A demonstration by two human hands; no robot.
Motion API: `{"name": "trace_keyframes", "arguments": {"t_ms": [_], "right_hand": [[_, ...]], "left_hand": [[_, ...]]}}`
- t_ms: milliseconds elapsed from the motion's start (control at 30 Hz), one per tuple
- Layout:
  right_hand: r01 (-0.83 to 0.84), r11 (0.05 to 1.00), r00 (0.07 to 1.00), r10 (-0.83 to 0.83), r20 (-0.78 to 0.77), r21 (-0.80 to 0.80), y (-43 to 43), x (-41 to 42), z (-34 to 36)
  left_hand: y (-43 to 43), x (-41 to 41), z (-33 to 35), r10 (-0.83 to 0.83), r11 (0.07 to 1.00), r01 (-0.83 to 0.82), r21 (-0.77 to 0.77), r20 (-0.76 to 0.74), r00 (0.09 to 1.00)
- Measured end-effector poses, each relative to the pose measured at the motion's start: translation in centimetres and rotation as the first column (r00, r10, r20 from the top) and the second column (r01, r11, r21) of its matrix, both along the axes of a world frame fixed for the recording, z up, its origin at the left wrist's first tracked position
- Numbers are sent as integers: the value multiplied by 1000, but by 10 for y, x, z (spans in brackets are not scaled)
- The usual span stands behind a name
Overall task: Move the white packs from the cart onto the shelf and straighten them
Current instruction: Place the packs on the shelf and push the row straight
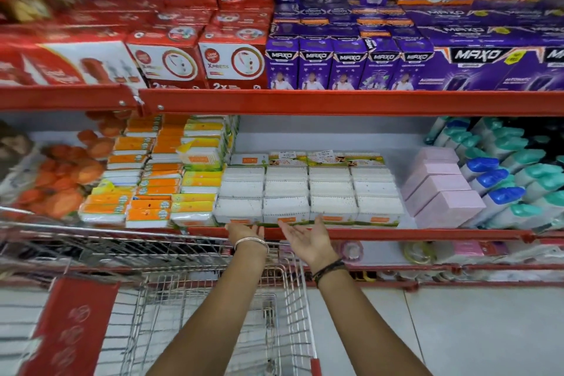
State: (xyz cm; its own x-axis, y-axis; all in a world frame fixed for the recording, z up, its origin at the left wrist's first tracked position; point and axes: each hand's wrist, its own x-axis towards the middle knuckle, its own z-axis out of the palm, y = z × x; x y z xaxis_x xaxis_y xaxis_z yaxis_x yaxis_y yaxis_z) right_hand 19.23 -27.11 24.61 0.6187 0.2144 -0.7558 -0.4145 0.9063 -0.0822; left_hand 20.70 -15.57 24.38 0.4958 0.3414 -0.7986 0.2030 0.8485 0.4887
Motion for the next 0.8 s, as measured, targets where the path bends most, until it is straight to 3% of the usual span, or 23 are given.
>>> {"name": "trace_keyframes", "arguments": {"t_ms": [300,333,400,467,500,533,600,667,700,733,800], "right_hand": [[151,987,989,-151,1,-57,36,7,3],[122,985,993,-121,12,-122,35,5,0],[-16,912,1000,24,12,-410,34,0,-2],[-70,640,996,83,-22,-765,32,-3,-3],[-23,447,996,88,18,-894,29,-5,-3],[54,245,987,131,88,-968,26,-4,-3],[181,-98,930,341,138,-979,19,0,-6],[257,-354,816,579,5,-899,13,14,-9],[293,-444,741,665,-92,-847,12,22,-11],[326,-515,668,719,-192,-793,12,31,-13],[361,-615,574,739,-352,-701,14,49,-16]], "left_hand": [[24,8,5,-92,993,91,-73,-18,996],[26,8,3,-113,992,111,-52,-36,993],[26,5,1,-166,981,175,88,-96,981],[23,1,1,-172,895,215,390,-143,975],[22,-3,2,-197,803,223,552,-107,974],[22,-6,4,-290,649,238,722,-55,956],[28,-8,5,-567,181,224,958,-85,819],[40,7,0,-663,-284,175,943,-325,674],[45,17,-3,-642,-454,173,874,-456,617],[48,26,-5,-601,-584,178,792,-569,561],[52,42,-9,-519,-727,188,660,-708,478]]}}
